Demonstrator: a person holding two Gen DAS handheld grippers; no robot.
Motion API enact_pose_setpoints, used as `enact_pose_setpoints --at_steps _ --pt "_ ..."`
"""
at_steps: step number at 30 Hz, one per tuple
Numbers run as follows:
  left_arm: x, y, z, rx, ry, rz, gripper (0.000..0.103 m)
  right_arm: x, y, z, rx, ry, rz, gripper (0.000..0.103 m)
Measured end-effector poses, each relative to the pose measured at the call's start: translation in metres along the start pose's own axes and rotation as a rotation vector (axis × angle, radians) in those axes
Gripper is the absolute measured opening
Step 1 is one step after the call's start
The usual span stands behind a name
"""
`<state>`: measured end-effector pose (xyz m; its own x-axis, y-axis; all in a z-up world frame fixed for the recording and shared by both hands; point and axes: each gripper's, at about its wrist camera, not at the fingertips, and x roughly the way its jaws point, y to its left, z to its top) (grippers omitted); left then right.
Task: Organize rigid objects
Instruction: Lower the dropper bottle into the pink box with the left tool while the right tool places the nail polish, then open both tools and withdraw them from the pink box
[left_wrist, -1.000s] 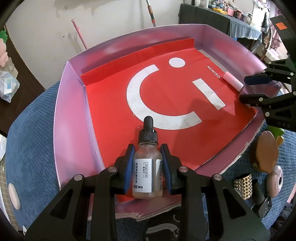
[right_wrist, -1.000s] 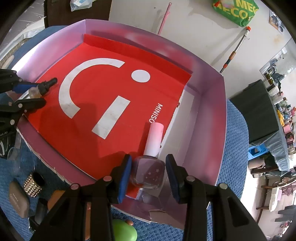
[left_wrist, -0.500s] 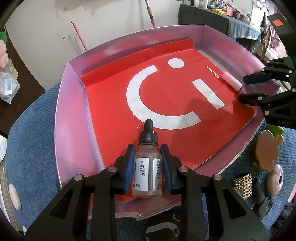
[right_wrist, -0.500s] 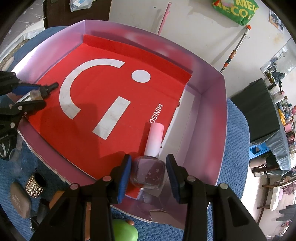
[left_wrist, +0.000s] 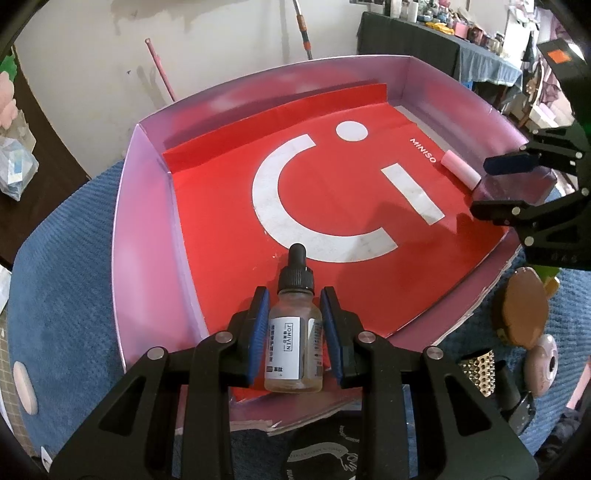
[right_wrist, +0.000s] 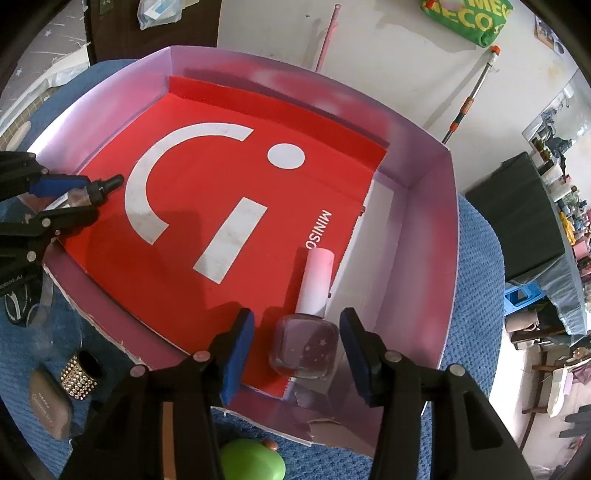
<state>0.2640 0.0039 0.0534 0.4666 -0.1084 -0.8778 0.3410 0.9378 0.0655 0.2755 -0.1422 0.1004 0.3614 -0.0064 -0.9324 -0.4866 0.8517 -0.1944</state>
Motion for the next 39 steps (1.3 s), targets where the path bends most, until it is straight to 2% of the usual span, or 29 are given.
enact_pose_setpoints --at_steps 3,7,13,16,20,27,30,32,33,35,39 --pt "-0.002 0.003 0.002 -0.017 -0.002 -0.022 0.027 -0.001 -0.001 0.0 0.006 -0.004 0.006 0.054" --pt "-0.007 0.006 0.002 -0.036 -0.016 -0.043 0.027 -0.007 -0.004 -0.001 0.028 -0.024 0.029 0.064" --pt "-0.018 0.01 0.002 -0.07 -0.046 -0.069 0.027 -0.022 -0.01 -0.004 0.06 -0.079 0.048 0.065" --pt "-0.026 0.013 0.0 -0.09 -0.077 -0.068 0.027 -0.036 -0.013 -0.008 0.08 -0.126 0.059 0.067" --pt "-0.042 0.013 -0.002 -0.126 -0.124 -0.097 0.027 -0.06 -0.017 -0.016 0.105 -0.203 0.072 0.079" --pt "-0.077 0.006 -0.013 -0.145 -0.227 -0.123 0.028 -0.112 -0.01 -0.037 0.118 -0.338 0.073 0.08" --pt "-0.093 0.0 -0.021 -0.153 -0.276 -0.14 0.029 -0.135 -0.008 -0.05 0.141 -0.403 0.093 0.091" --pt "-0.103 -0.004 -0.029 -0.158 -0.313 -0.135 0.051 -0.152 -0.004 -0.06 0.156 -0.455 0.088 0.093" --pt "-0.109 -0.007 -0.036 -0.165 -0.348 -0.126 0.077 -0.158 -0.002 -0.065 0.163 -0.476 0.086 0.093" --pt "-0.123 -0.013 -0.05 -0.159 -0.432 -0.113 0.081 -0.173 0.0 -0.076 0.192 -0.518 0.086 0.095" --pt "-0.142 -0.025 -0.068 -0.164 -0.501 -0.074 0.081 -0.195 0.005 -0.101 0.239 -0.598 0.046 0.101"
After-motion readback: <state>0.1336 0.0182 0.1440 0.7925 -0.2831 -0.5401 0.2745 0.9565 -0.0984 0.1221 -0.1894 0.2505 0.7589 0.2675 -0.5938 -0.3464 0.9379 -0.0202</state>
